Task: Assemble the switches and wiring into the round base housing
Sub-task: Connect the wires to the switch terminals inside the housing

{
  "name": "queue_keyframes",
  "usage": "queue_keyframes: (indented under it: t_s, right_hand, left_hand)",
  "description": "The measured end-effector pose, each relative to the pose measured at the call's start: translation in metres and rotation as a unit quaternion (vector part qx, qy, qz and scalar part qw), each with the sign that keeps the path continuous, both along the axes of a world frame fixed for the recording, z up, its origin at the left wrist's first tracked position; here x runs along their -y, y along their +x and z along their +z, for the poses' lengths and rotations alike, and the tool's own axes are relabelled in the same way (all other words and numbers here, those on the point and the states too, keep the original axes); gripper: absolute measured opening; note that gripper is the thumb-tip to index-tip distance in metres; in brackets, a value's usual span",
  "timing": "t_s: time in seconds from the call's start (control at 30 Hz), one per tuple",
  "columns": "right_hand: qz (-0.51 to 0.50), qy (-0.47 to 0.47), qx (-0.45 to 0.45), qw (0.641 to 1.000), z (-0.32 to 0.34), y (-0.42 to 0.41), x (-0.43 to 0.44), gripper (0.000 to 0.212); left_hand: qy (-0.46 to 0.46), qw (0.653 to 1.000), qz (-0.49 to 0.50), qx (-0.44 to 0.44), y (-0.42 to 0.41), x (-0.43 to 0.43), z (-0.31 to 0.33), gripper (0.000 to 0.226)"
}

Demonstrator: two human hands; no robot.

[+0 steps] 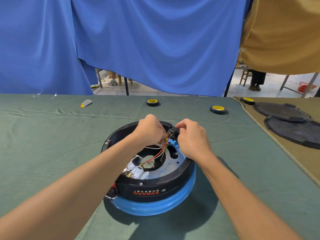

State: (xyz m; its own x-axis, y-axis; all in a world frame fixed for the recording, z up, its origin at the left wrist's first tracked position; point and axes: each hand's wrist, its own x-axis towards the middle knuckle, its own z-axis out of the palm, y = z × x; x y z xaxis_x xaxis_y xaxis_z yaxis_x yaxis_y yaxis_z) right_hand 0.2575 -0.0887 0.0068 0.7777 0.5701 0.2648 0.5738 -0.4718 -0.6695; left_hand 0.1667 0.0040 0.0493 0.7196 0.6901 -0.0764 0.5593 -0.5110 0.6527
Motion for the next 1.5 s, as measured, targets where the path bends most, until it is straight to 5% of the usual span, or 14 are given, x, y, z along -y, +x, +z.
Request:
queue_keyframes:
  t_s: [0.23, 0.37, 0.5, 0.63, 0.77, 0.93, 1.2, 1.5]
  right_hand:
    - [-0.066, -0.002, -0.019, 0.998, 0.004, -0.011, -0.001, 0.026]
    - [-0.141, 0.018, -0.033, 0.989, 0.006, -0.02, -0.002, 0.023]
    - [-0.212, 0.046, -0.083, 0.973, 0.004, -0.029, 0.0, 0.022]
    - [-0.139, 0.128, -0.118, 0.975, -0.011, -0.029, 0.019, 0.029]
    - [-0.01, 0.146, -0.043, 0.988, -0.03, -0.031, 0.049, 0.046]
    - [0.084, 0.065, -0.001, 0.994, -0.045, -0.032, 0.056, 0.092]
    - [0.07, 0.053, -0.016, 0.996, -0.039, -0.011, 0.042, 0.098]
    - [0.086, 0.076, -0.048, 0.992, -0.05, -0.003, 0.045, 0.087]
  left_hand:
    - [0.237, 0.97, -0.05, 0.005, -0.045, 0.016, 0.005, 0.038]
    - [0.336, 0.941, 0.024, -0.037, -0.076, 0.032, -0.016, 0.049]
    - [0.276, 0.951, 0.135, -0.024, -0.092, 0.049, -0.043, 0.07]
    - [0.11, 0.98, 0.159, 0.058, -0.09, 0.046, -0.059, 0.076]
    - [0.105, 0.975, 0.139, 0.14, -0.084, 0.025, -0.066, 0.073]
    - [0.071, 0.978, 0.086, 0.176, -0.075, -0.004, -0.058, 0.081]
    - [0.092, 0.965, 0.039, 0.241, -0.075, 0.0, -0.091, 0.13]
    - [0.085, 0.975, 0.048, 0.197, -0.075, -0.011, -0.096, 0.124]
